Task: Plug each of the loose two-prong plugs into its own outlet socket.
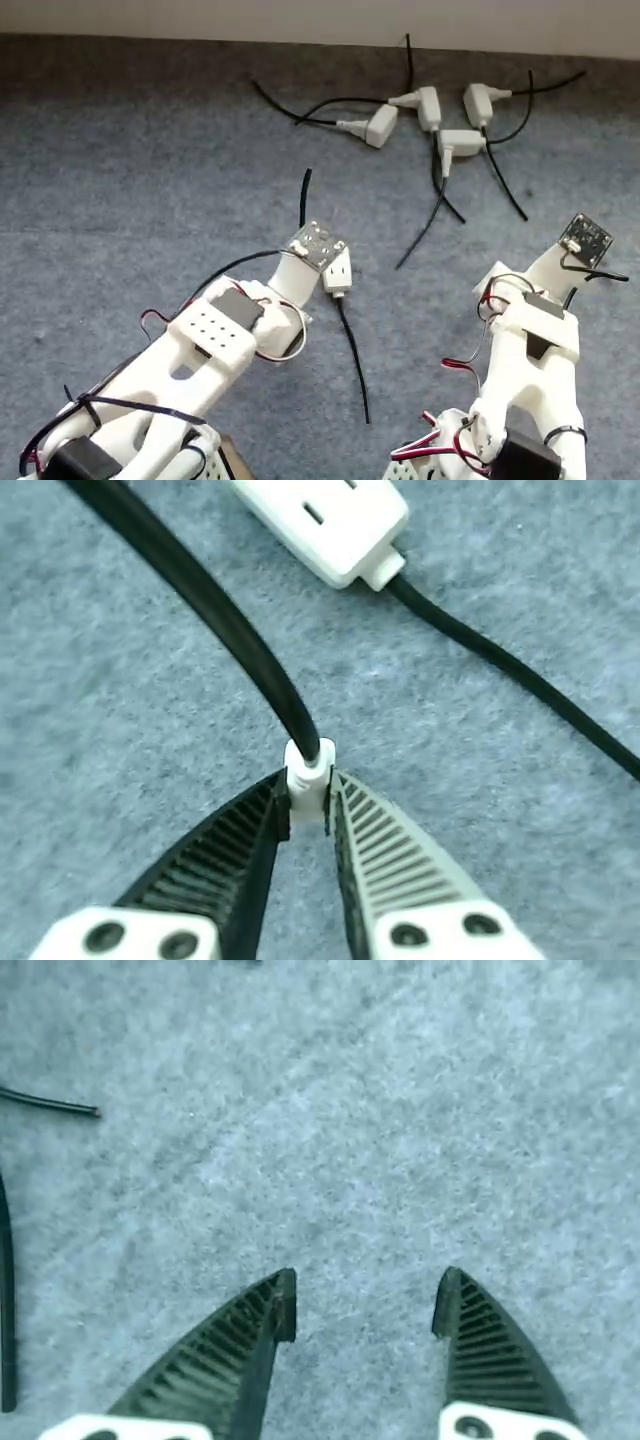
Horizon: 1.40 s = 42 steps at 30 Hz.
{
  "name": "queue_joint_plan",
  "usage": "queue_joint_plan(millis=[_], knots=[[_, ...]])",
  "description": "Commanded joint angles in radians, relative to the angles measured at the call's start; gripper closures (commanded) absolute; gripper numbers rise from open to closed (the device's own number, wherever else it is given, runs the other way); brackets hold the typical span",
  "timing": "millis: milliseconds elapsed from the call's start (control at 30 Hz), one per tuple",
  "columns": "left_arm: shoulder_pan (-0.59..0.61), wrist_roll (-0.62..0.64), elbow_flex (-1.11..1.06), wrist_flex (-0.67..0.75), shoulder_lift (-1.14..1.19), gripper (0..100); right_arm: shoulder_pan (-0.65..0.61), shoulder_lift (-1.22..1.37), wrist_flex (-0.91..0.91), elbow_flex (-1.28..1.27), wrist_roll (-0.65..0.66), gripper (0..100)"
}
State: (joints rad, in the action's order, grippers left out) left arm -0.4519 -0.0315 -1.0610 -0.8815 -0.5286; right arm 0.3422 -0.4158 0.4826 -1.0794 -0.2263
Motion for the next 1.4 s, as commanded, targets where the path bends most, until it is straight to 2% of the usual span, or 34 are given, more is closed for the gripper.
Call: queue_joint_plan(millis=[0,100,233,400,567,967,1200,1367], knots=[[0.053,-0.028,-0.008,-0.054,-0.001,88,-0.005,0.002,-0.015,0.005,-0.011,77.1],[0.113,-0.146,-0.013,-0.103,-0.001,87,-0.004,0.004,-0.035,0.005,-0.011,77.1],[0.240,-0.227,-0.004,-0.117,-0.002,86,-0.010,0.010,-0.041,0.005,-0.011,77.1],[0.315,-0.241,0.051,-0.124,-0.002,87,-0.013,0.012,-0.041,0.005,-0.011,77.1],[0.314,-0.232,0.107,-0.124,-0.002,87,-0.013,0.012,-0.041,0.004,-0.011,77.1],[0.285,0.107,0.085,-0.126,-0.001,86,-0.015,0.013,-0.041,0.004,0.018,77.1],[0.280,0.358,0.081,-0.157,-0.002,86,-0.030,0.013,-0.041,0.004,0.021,77.1],[0.208,0.505,0.077,-0.160,-0.001,86,-0.030,0.013,-0.041,0.004,0.021,77.1]])
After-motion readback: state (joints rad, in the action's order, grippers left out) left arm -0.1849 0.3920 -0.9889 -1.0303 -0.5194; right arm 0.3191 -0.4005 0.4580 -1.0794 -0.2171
